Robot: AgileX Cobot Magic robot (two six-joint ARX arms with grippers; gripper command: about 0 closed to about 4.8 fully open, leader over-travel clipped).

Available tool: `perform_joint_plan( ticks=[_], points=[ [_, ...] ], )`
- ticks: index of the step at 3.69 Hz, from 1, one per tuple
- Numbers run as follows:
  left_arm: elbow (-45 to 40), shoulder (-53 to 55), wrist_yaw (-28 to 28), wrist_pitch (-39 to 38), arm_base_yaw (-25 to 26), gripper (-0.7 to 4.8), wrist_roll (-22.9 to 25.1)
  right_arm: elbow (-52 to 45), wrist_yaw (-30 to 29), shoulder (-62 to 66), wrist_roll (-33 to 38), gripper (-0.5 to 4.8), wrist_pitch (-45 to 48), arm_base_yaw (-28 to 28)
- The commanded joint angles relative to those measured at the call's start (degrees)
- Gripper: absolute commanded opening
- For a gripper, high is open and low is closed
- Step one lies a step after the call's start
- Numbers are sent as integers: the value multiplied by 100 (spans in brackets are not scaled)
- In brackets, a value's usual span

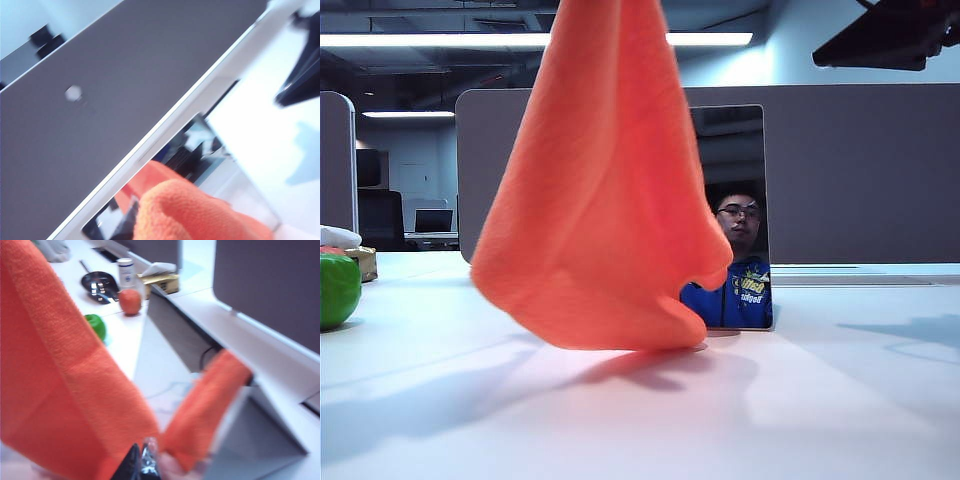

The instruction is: Pick up the cloth from the table and use it to cover the mirror.

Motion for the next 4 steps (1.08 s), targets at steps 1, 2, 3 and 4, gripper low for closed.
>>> perform_joint_plan(
  ticks=[1, 2, 3, 4],
  points=[
    [39, -859, 566, -385, -225, -6, -227, 20, -382, -645, -50, -1, -1233, 101],
    [225, -1510, 1174, -1237, -203, -6, -520, 20, 39, -1060, -136, 83, -2146, 490],
    [317, -1587, 2330, -1561, -210, -6, -555, 17, 953, -1058, -1095, 185, -3206, 1169],
    [317, -1646, 2861, -1679, -210, -6, -669, 17, 1322, -1058, -1298, 198, -3449, 1329]
  ],
)
